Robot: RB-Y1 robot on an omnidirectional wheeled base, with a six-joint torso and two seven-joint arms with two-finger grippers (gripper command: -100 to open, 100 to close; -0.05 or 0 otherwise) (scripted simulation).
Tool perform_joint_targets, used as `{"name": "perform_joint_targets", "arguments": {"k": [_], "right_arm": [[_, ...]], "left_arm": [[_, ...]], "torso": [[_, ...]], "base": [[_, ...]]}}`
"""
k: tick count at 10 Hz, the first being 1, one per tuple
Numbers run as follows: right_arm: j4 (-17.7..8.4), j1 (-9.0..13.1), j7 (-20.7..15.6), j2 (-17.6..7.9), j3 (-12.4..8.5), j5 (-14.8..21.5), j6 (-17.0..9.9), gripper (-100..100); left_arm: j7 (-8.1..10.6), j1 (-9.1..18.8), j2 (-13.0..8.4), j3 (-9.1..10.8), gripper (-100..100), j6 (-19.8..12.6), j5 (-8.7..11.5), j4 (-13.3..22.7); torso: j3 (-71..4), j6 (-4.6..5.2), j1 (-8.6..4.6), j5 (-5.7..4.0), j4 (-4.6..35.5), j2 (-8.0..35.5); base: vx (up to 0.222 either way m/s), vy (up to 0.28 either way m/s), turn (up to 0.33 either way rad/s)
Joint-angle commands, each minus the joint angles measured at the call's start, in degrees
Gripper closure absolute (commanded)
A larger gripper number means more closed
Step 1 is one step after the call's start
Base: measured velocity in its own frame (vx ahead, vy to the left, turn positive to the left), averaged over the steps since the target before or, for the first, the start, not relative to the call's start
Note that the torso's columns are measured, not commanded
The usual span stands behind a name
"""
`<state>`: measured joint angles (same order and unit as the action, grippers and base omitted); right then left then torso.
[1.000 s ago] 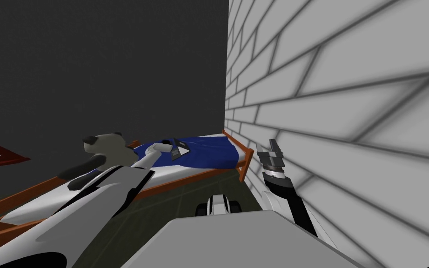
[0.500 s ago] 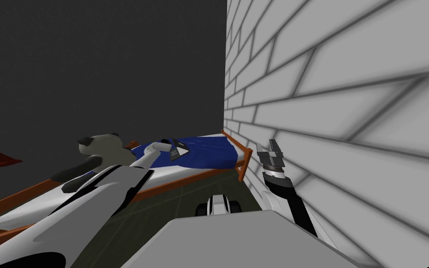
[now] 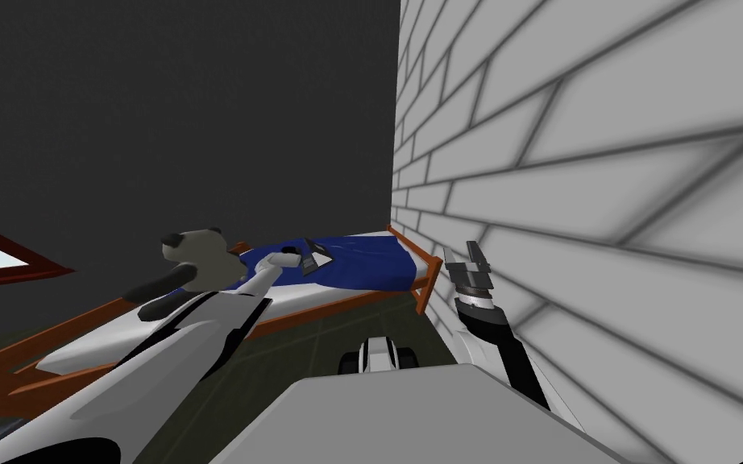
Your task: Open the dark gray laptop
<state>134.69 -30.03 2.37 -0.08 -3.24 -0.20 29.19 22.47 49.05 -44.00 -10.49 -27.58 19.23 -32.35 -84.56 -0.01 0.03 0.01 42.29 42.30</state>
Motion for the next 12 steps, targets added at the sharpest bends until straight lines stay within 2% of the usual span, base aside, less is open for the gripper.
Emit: {"name": "perform_joint_targets", "arguments": {"k": [1,2,3,4,6,8,9,12], "right_arm": [[0.0,0.0,0.0,0.0,0.0,0.0,0.0,0],[0.0,0.0,0.0,0.0,0.0,0.0,0.0,0],[0.0,0.0,0.0,0.0,0.0,0.0,0.0,0],[0.0,0.0,0.0,0.0,0.01,0.0,0.0,0],[0.01,-0.01,0.0,0.02,0.02,0.0,0.01,0],[0.01,-0.01,0.0,0.02,0.02,0.0,0.01,0],[0.01,0.0,0.0,0.01,0.01,0.0,0.0,0],[0.01,-0.01,0.0,0.02,0.02,0.0,0.0,0]], "left_arm": [[0.88,-1.11,1.76,2.0,100,3.39,0.7,0.51],[1.16,-1.57,2.35,2.65,100,4.5,0.88,0.64],[0.43,-0.59,2.14,2.05,100,4.35,1.26,2.04],[0.51,-0.32,0.88,1.6,-100,3.68,0.72,2.86],[0.73,-0.12,-0.32,1.16,-100,2.69,0.14,3.34],[0.73,-0.12,-0.32,1.16,-100,2.69,0.14,3.34],[0.99,0.13,-1.89,0.6,-100,1.38,-0.64,3.98],[1.21,0.33,-3.16,0.14,-100,0.33,-1.27,4.5]], "torso": [[-0.01,0.02,-0.01,0.0,0.0,-0.01],[-0.02,0.02,-0.07,-0.02,-0.01,-0.03],[-0.04,0.02,-0.09,-0.03,-0.01,-0.05],[-0.04,0.03,-0.14,-0.04,-0.01,-0.06],[-0.17,0.05,-0.46,-0.15,-0.08,-0.27],[0.0,0.04,0.01,-0.01,0.0,0.02],[0.13,-0.01,0.36,0.11,0.06,0.21],[-0.07,0.03,-0.17,-0.07,-0.02,-0.11]], "base": [[-0.019,0.053,0.039],[-0.013,0.047,0.043],[-0.005,0.022,0.007],[0.072,-0.095,0.045],[0.109,-0.172,0.049],[0.05,-0.097,0.007],[0.069,-0.112,0.052],[0.08,-0.151,0.045]]}}
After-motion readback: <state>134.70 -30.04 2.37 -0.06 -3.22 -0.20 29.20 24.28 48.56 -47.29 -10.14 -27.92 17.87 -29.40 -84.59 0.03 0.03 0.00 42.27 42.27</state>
